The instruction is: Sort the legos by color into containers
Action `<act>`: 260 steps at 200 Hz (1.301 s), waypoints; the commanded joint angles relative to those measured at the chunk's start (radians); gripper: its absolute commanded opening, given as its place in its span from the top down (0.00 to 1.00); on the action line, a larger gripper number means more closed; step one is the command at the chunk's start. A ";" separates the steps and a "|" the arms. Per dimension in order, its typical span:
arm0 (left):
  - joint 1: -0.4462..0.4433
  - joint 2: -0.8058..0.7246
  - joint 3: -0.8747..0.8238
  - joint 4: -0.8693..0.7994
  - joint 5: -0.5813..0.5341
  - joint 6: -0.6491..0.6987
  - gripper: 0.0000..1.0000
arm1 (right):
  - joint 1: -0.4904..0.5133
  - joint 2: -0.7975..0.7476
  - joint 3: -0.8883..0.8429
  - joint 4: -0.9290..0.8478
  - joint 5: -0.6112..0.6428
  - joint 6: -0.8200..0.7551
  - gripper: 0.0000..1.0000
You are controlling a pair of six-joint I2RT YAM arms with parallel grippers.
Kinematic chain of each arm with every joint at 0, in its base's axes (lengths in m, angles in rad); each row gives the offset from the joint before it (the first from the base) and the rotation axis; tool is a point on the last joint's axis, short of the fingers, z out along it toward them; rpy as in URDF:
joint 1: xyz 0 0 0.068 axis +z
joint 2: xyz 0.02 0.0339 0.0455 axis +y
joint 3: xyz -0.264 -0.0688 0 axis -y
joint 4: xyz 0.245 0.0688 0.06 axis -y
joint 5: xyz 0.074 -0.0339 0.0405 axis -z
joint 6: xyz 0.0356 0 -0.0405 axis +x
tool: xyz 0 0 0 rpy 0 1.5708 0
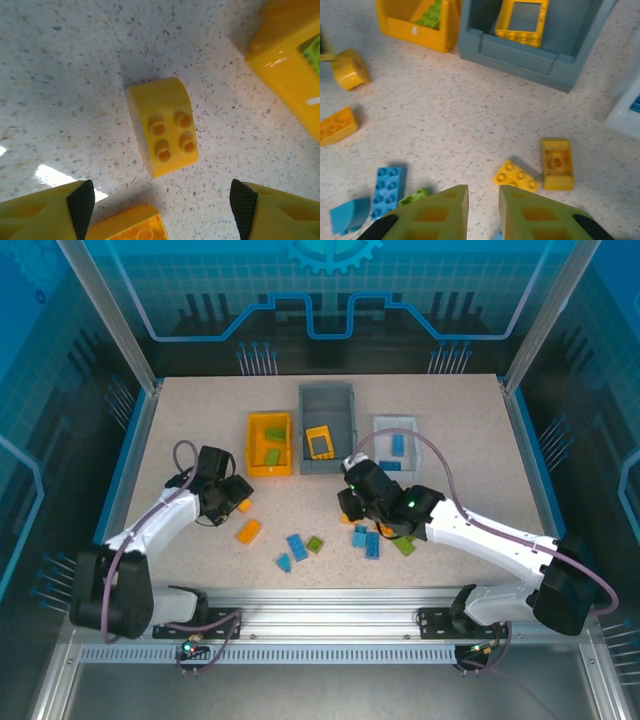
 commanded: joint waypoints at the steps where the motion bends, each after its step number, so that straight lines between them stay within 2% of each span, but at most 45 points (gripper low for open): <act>1: 0.010 0.060 0.021 0.075 0.027 -0.030 0.23 | 0.054 -0.034 -0.018 0.014 0.042 0.057 0.76; 16: 0.013 0.111 0.031 0.090 0.019 -0.024 0.24 | 0.080 -0.036 -0.028 0.014 0.043 0.077 0.76; 32: 0.016 0.157 0.030 0.112 0.014 -0.016 0.31 | 0.100 -0.036 -0.035 0.009 0.047 0.092 0.76; 47: 0.018 0.176 0.022 0.145 0.025 -0.008 0.45 | 0.110 -0.037 -0.033 0.006 0.050 0.096 0.75; 56: 0.017 0.167 0.018 0.152 0.027 -0.001 0.59 | 0.112 -0.043 -0.032 0.004 0.052 0.099 0.75; 69: 0.009 0.123 0.009 0.145 0.019 0.003 0.74 | 0.112 -0.060 -0.036 0.000 0.069 0.101 0.75; 81: -0.022 0.047 0.021 0.101 -0.011 0.024 0.82 | 0.105 -0.088 -0.042 -0.010 0.099 0.106 0.75; 98: -0.118 -0.056 0.086 0.009 -0.078 0.050 0.83 | 0.063 -0.153 -0.071 -0.017 0.134 0.142 0.74; 113: -0.221 -0.094 0.173 -0.045 -0.112 0.079 0.85 | -0.017 -0.229 -0.137 0.027 0.097 0.177 0.73; 132: -0.324 -0.042 0.319 -0.081 -0.126 0.132 0.86 | -0.144 -0.303 -0.212 0.094 -0.005 0.216 0.72; 150: -0.381 0.062 0.454 -0.078 -0.121 0.182 0.85 | -0.239 -0.328 -0.224 0.099 -0.078 0.236 0.72; 178: -0.420 0.276 0.670 -0.090 -0.118 0.251 0.84 | -0.284 -0.347 -0.192 0.052 -0.083 0.221 0.72; 224: -0.421 0.623 1.000 -0.165 -0.126 0.303 0.84 | -0.299 -0.379 -0.209 0.027 -0.081 0.230 0.71; 260: -0.417 0.809 1.153 -0.248 -0.179 0.320 0.82 | -0.302 -0.379 -0.228 0.026 -0.095 0.238 0.71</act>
